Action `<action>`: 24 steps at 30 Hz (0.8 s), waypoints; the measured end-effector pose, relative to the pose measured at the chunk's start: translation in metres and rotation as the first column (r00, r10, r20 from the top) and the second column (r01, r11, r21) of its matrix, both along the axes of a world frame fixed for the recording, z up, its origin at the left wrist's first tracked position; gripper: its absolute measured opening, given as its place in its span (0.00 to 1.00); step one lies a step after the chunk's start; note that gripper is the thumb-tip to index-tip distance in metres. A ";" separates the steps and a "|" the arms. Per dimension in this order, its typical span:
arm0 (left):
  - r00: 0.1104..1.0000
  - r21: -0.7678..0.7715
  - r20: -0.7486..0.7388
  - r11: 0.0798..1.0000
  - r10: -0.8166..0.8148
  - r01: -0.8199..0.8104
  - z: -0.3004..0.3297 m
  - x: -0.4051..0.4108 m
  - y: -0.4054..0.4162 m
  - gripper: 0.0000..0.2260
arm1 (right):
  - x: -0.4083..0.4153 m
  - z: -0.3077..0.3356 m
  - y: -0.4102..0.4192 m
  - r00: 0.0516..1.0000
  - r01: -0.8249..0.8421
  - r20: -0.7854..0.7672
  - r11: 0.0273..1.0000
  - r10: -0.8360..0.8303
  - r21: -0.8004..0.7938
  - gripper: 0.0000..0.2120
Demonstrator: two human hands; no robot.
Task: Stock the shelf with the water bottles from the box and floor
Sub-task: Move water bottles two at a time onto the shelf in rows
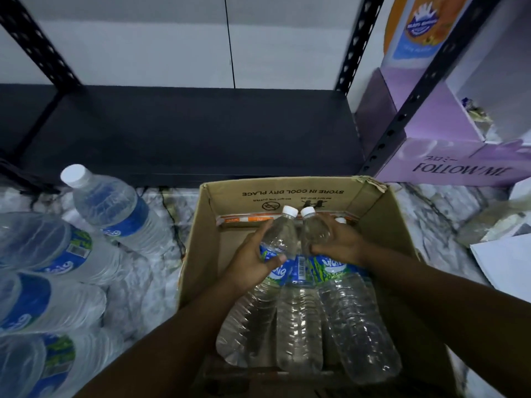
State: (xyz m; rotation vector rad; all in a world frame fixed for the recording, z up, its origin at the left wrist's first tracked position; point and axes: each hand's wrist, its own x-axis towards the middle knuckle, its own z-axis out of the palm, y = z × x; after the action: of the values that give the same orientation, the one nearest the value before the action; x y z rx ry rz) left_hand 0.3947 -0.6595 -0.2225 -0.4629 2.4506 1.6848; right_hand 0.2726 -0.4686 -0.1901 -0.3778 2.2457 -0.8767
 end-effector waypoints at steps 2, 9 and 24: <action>1.000 0.007 -0.028 1.000 -0.003 0.003 0.005 -0.002 0.005 0.37 | 0.005 -0.002 0.002 0.999 0.054 -0.002 0.997 -0.054 -0.057 0.33; 0.989 0.082 -0.059 0.988 0.137 -0.132 0.006 0.002 0.009 0.40 | 0.026 0.004 0.004 0.964 0.265 0.066 0.922 -0.256 -0.283 0.24; 0.985 -0.052 -0.158 0.996 0.068 -0.077 0.047 0.004 -0.005 0.44 | 0.047 0.020 0.010 0.967 0.195 -0.061 0.872 -0.247 -0.448 0.43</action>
State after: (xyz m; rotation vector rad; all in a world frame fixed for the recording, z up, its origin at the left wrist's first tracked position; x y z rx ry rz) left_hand 0.3985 -0.6650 -0.1758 -0.4488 2.6294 1.7442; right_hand 0.3199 -0.4587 -0.1703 -0.3848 2.2117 -1.5328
